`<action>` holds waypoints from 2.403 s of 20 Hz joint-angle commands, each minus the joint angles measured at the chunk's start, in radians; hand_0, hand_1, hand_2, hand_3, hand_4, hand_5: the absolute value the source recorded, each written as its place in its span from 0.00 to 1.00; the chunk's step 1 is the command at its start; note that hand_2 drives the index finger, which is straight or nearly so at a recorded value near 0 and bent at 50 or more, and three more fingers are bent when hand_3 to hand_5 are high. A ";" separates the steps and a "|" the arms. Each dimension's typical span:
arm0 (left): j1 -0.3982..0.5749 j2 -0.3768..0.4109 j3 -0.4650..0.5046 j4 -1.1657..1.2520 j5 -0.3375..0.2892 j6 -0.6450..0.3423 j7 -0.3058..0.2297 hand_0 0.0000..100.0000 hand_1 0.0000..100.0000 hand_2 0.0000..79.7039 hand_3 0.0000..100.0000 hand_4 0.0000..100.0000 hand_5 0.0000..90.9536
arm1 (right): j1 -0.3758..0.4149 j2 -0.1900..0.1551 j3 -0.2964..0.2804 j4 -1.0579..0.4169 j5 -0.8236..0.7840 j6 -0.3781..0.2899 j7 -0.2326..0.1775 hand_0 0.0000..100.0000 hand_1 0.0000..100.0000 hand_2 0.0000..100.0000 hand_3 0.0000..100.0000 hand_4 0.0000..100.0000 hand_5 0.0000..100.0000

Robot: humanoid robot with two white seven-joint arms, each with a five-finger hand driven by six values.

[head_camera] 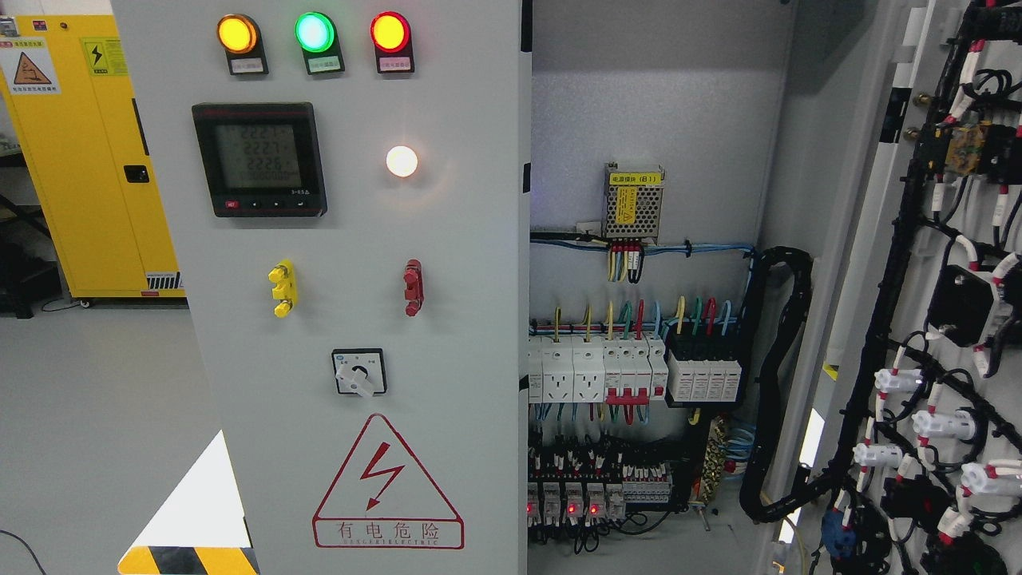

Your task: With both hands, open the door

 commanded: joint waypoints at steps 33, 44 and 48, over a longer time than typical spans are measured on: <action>-0.005 -0.010 -0.001 0.026 0.000 0.000 0.000 0.00 0.00 0.00 0.00 0.00 0.00 | -1.083 0.297 -0.028 -0.086 -0.077 0.501 -0.002 0.22 0.08 0.00 0.00 0.00 0.00; -0.005 -0.013 0.001 0.026 0.000 0.000 0.000 0.00 0.00 0.00 0.00 0.00 0.00 | -1.264 0.294 -0.025 0.144 -0.138 0.491 0.004 0.21 0.08 0.00 0.00 0.00 0.00; -0.005 -0.013 0.001 0.026 0.000 0.000 0.000 0.00 0.00 0.00 0.00 0.00 0.00 | -1.287 0.286 -0.019 0.184 -0.222 0.492 0.007 0.21 0.08 0.00 0.00 0.00 0.00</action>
